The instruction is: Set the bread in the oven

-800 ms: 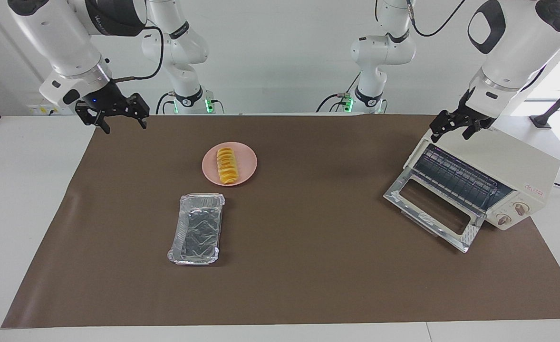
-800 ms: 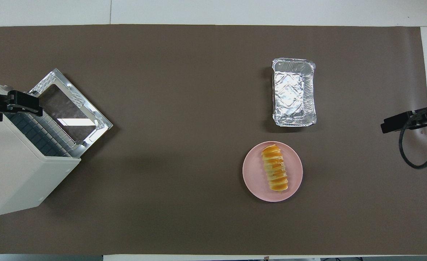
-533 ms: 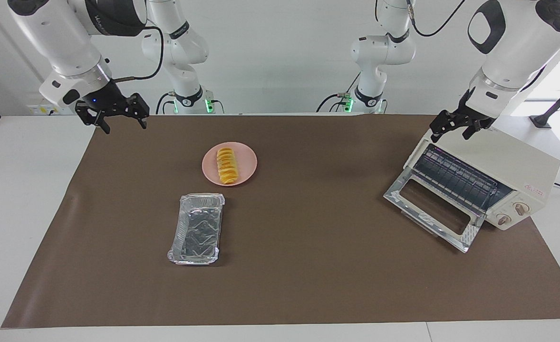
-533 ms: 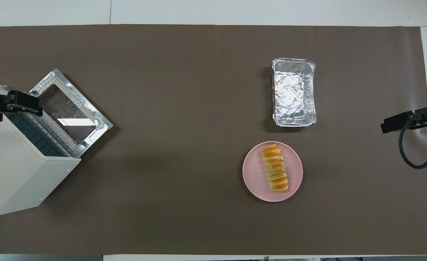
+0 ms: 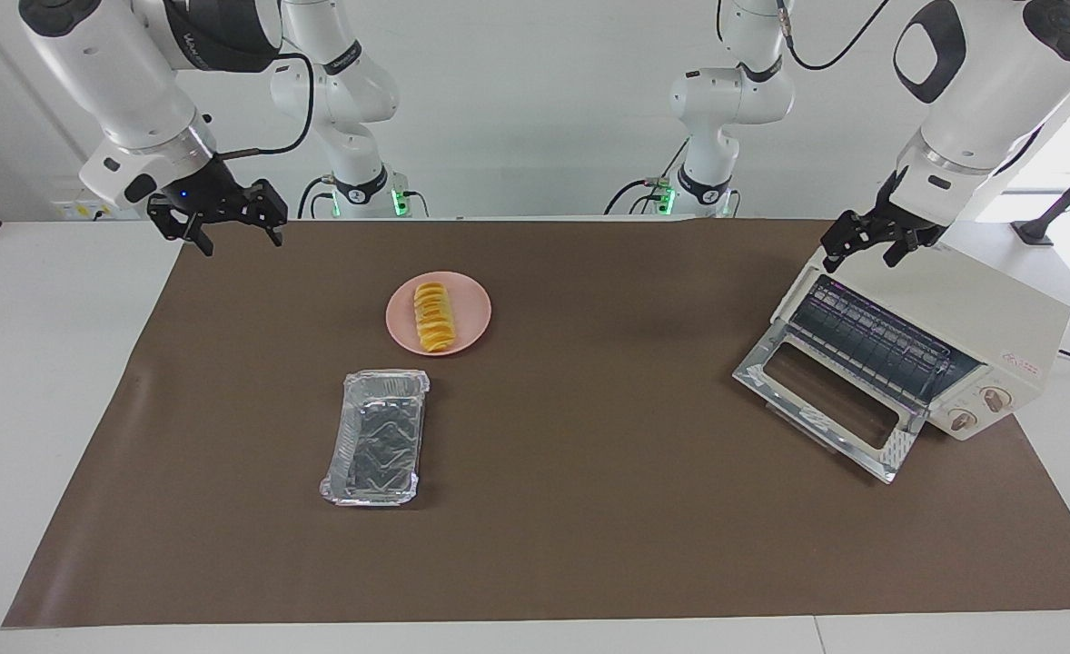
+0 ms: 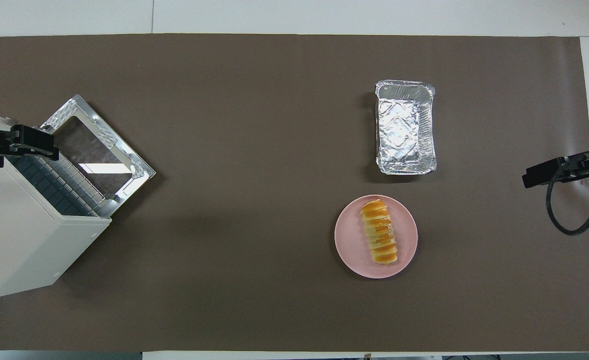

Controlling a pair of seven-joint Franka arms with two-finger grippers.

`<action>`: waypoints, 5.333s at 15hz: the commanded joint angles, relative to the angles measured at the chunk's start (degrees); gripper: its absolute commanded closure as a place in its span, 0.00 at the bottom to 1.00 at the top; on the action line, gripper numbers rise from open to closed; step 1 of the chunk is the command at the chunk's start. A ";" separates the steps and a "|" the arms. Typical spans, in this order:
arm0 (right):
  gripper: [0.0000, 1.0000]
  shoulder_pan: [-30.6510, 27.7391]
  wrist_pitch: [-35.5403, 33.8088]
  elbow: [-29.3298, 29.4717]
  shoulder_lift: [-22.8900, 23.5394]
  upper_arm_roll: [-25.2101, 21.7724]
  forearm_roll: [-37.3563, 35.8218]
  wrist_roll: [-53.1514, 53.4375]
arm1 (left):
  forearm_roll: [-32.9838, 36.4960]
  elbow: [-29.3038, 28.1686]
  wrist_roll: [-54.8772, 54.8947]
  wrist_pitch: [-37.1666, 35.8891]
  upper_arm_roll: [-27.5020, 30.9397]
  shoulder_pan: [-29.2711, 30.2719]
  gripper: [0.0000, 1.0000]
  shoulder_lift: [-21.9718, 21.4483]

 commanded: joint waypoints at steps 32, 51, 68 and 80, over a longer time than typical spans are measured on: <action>1.00 25.65 51.88 -37.28 6.76 0.88 0.91 23.73 | -0.42 -0.79 0.26 -0.04 0.07 0.06 0.00 -0.93; 1.00 13.96 23.05 8.92 24.13 0.53 3.11 16.53 | -0.33 -0.79 0.26 0.05 0.16 0.06 0.00 -0.93; 1.00 11.06 33.34 15.72 39.36 0.17 -0.58 13.45 | -0.33 -0.79 0.26 0.05 0.07 0.06 0.00 -0.93; 0.00 10.54 33.16 15.98 39.02 0.26 0.38 16.17 | -0.33 -0.79 0.26 -0.04 0.16 0.06 0.00 -0.93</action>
